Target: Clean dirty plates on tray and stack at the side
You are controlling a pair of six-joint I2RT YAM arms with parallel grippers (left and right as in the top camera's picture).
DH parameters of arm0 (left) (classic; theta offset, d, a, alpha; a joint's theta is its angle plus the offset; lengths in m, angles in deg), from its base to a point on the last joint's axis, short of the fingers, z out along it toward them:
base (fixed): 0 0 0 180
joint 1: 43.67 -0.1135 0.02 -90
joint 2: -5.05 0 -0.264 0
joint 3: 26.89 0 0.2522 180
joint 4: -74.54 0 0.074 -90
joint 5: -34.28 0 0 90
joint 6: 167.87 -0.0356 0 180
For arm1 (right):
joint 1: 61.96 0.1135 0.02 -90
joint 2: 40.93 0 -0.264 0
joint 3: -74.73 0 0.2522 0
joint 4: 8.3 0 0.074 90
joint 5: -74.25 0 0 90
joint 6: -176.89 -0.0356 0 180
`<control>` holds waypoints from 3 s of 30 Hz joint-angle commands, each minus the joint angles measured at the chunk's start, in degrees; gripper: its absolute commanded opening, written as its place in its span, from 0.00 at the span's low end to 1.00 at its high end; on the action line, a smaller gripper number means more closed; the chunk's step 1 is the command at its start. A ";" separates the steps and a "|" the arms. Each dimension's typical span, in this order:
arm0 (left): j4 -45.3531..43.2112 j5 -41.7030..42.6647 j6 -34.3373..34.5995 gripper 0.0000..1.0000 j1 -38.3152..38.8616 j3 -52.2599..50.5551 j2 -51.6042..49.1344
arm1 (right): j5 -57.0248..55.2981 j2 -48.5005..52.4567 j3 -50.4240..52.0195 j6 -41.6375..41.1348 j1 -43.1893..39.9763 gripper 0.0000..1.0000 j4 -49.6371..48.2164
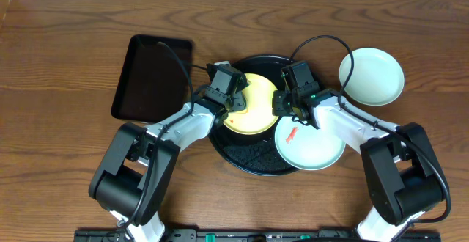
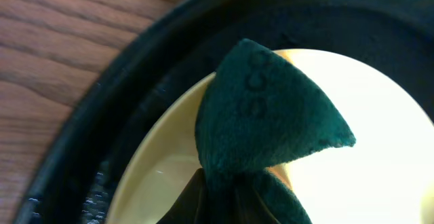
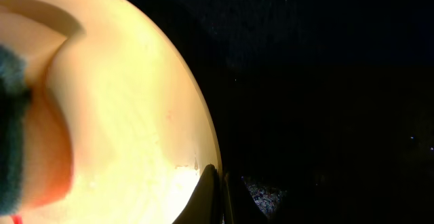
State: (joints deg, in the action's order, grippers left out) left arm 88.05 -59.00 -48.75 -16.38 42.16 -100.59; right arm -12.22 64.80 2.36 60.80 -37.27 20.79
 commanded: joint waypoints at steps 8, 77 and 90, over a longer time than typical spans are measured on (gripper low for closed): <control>1.86 -20.39 -6.62 0.08 -2.73 -0.94 3.08 | -3.74 0.35 0.11 0.90 0.11 0.01 0.98; 28.17 -16.11 5.68 0.08 -9.49 -1.05 31.10 | -9.53 -13.66 -4.20 26.77 4.04 0.01 -0.13; 34.86 -15.19 5.64 0.08 -17.81 -1.05 30.77 | -54.90 -17.38 -4.20 50.77 20.90 0.01 -7.41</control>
State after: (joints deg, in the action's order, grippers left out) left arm 122.52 -74.02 -43.35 -33.17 41.46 -69.75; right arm -52.55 48.30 -1.12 104.17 -18.56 15.22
